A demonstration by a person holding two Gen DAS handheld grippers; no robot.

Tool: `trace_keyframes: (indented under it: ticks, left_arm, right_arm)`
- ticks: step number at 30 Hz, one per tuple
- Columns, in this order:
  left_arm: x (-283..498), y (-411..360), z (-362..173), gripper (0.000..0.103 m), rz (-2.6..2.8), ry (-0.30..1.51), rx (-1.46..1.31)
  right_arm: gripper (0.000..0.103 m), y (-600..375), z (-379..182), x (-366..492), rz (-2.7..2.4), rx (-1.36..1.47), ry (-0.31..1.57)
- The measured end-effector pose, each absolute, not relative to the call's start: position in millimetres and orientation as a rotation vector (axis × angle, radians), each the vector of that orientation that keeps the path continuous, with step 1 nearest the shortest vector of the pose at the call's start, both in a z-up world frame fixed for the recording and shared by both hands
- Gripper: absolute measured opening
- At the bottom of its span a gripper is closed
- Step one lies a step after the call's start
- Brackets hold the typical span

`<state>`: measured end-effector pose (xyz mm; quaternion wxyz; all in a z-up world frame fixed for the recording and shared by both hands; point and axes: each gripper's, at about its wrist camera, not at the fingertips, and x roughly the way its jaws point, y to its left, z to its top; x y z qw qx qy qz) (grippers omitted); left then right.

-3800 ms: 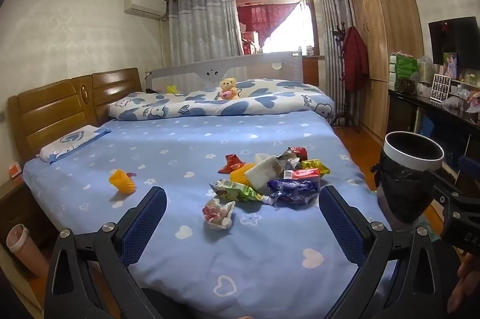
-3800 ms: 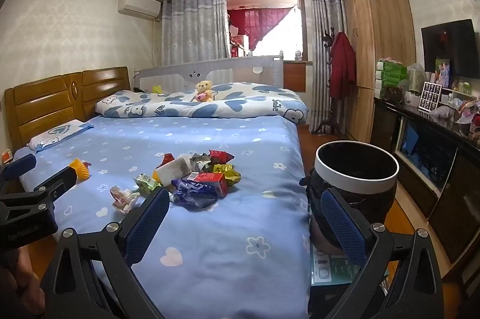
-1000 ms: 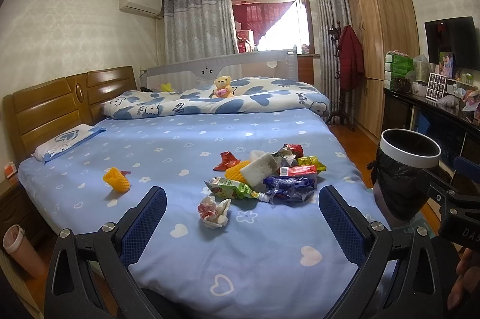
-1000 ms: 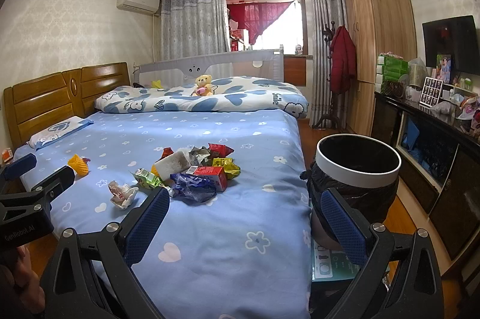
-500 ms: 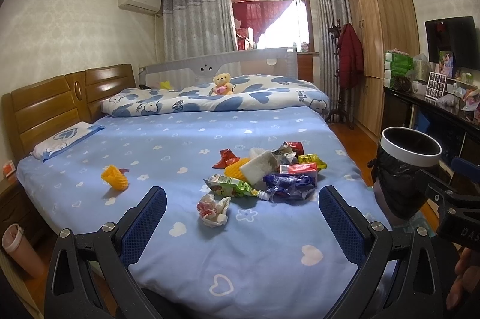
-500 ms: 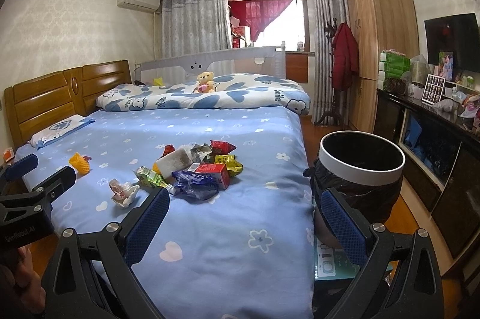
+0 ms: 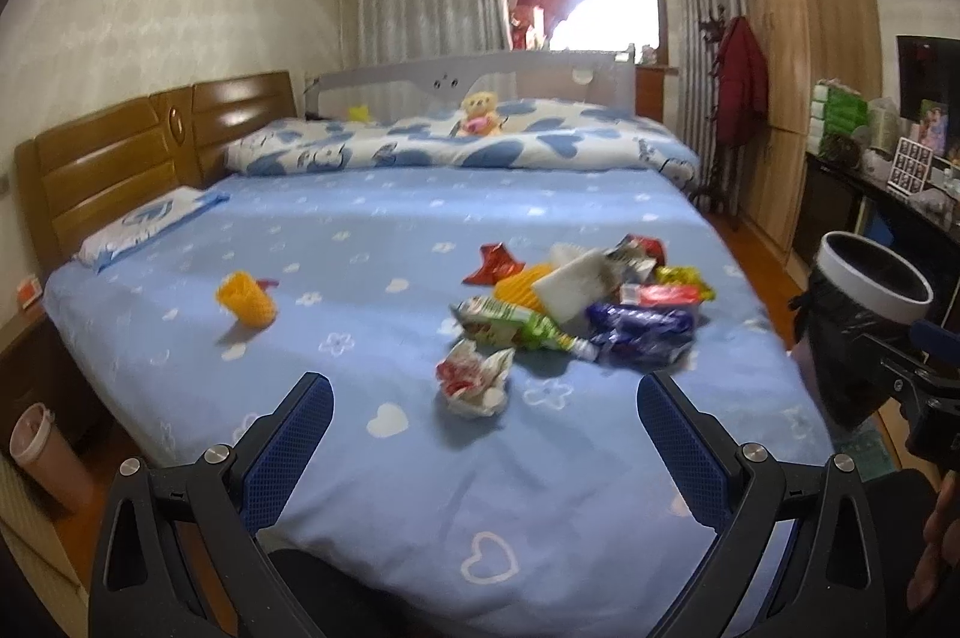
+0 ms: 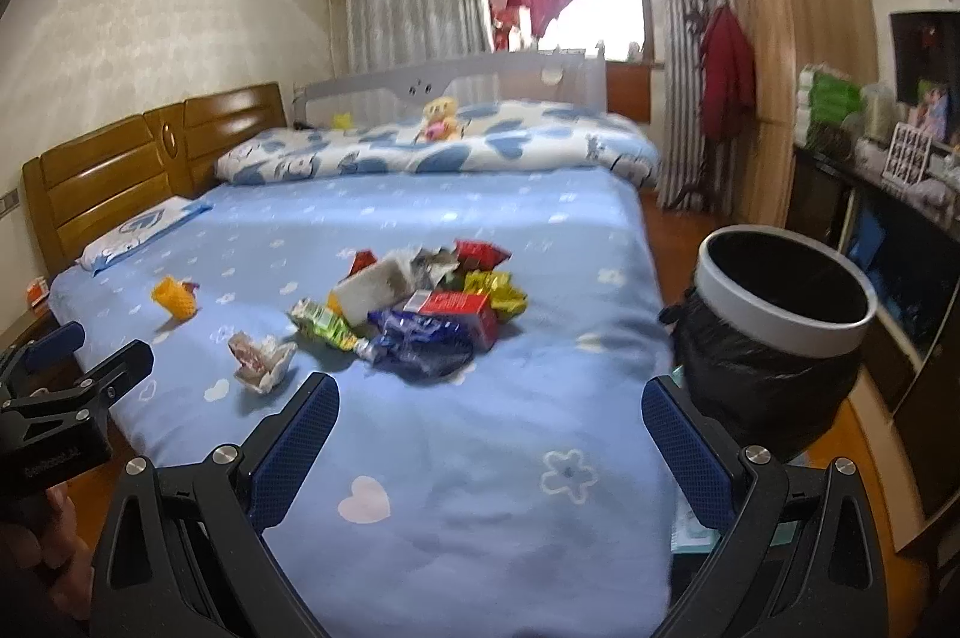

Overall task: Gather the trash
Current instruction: 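Grasp the crumpled tissue with the left tool while the right tool grasps the blue wrapper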

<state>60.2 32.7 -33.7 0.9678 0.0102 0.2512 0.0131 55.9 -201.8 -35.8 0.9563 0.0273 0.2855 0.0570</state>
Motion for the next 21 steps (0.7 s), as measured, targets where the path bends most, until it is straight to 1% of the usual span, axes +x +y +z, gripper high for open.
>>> trace_keyframes:
  ticks: [6, 14, 16, 18, 21]
  left_arm:
    - [101.2, 43.5, -44.5, 0.102, 0.031, 0.615, -0.005]
    - [151.4, 58.6, -49.9, 0.101, 0.037, 0.702, -0.023]
    - [165.2, 57.8, -51.6, 0.099, 0.036, 0.716, -0.015]
    - [175.0, 58.0, -53.5, 0.097, 0.029, 0.734, -0.019]
    - [191.5, 57.9, -59.5, 0.094, 0.031, 0.761, -0.027]
  right_arm:
    - [0.101, -192.3, -58.6, 95.0, 0.167, 0.084, 0.675]
    - [0.101, -178.4, -81.8, 149.3, 0.202, 0.117, 0.761]
    - [0.1, -176.5, -89.1, 162.2, 0.209, 0.127, 0.787]
    - [0.099, -174.7, -99.0, 175.6, 0.215, 0.138, 0.818]
    - [0.094, -173.3, -111.3, 191.6, 0.223, 0.161, 0.866]
